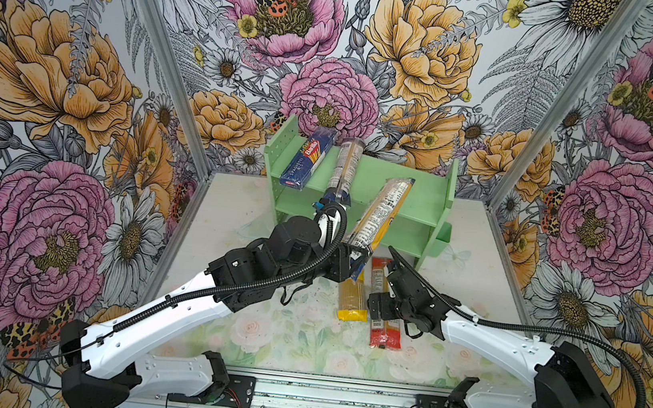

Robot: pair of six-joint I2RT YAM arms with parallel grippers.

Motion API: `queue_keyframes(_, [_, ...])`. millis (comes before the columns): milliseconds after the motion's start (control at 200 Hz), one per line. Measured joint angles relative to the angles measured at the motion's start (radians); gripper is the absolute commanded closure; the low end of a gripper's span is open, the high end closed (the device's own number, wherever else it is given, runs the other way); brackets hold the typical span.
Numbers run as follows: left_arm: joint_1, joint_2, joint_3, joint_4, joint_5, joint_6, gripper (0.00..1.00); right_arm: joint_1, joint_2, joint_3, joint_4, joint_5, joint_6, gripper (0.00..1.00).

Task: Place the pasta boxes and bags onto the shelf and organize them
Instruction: 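Raise the white anko bag upright and carry it toward the green shelf, then move the upright anko bag onto the shelf beside the first anko bag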

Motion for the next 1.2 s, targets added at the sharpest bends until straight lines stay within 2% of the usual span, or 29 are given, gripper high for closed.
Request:
queue_keyframes(601, [0.000, 0.100, 0.033, 0.161, -0.034, 0.000, 1.00, -0.007, -0.043, -0.018, -0.010, 0.000, 0.000, 0.01])
queue_keyframes(1201, [0.045, 0.223, 0.127, 0.229, -0.045, 0.000, 1.00, -0.013, -0.050, -0.023, -0.014, 0.000, 0.000, 0.00])
